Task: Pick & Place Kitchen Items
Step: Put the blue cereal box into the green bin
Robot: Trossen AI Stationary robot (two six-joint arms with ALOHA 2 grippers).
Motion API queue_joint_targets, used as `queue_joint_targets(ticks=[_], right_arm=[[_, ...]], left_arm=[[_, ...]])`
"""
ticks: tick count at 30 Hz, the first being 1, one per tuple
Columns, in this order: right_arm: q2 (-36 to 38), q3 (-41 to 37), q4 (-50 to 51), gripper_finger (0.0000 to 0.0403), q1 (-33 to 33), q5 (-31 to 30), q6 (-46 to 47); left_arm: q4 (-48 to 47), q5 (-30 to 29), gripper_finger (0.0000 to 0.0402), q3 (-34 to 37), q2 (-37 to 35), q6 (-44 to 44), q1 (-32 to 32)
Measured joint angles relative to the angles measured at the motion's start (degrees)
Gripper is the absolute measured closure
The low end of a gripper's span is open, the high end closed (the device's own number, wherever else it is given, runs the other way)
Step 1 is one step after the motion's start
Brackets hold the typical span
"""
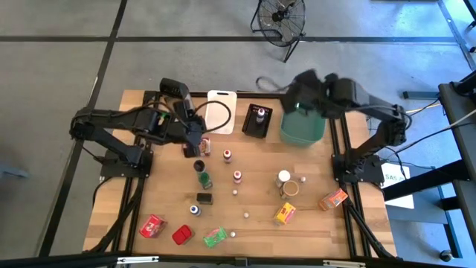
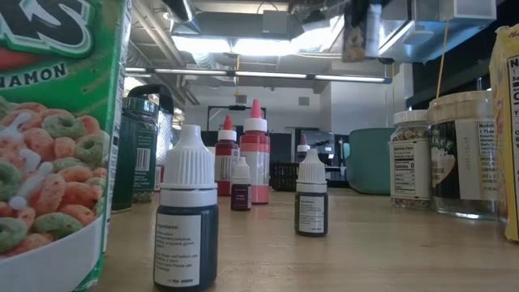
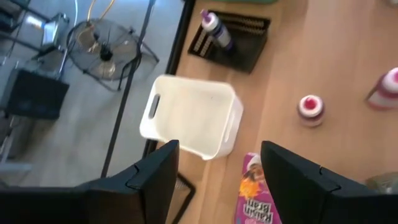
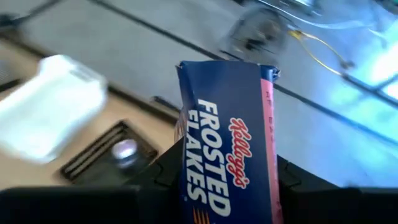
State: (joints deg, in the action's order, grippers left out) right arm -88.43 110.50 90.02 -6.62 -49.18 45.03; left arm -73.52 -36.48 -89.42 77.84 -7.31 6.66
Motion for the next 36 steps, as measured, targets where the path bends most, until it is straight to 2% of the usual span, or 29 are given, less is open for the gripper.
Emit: queue_joint_targets(ticks=[11,14,20,24,28,36], right_arm=[[1.7,-10.6,-1.0,0.0277,-16.0,5.2,-3.1],[1.6,-13.4,-5.6,0.0277,-18.5,7.1,-4.5],[1.5,-18.0,-21.1,0.0277,-23.2,11.4,-8.6],[1.4,-21.2,-24.2,0.0277,-27.8,15.5,-7.4],[1.4,-25.4,-26.6,0.0277,-29.8,19.8,-6.5],[1.4,-35.4,-36.7,0.0277,-30.1,22.2,-3.5]], left_arm=[[-1.6,0.4,0.018,0.0,0.0,1.9,-3.2],[-1.6,0.5,0.0179,0.0,0.0,1.9,-3.7],[-1.6,0.6,0.0178,0.0,0.0,1.9,-3.9],[-1.6,2.3,0.0178,0.0,0.0,1.9,-3.9],[-1.6,2.5,0.0178,0.1,0.0,1.7,-3.9],[-1.5,2.4,0.0178,0.1,0.0,-1.4,-3.9]])
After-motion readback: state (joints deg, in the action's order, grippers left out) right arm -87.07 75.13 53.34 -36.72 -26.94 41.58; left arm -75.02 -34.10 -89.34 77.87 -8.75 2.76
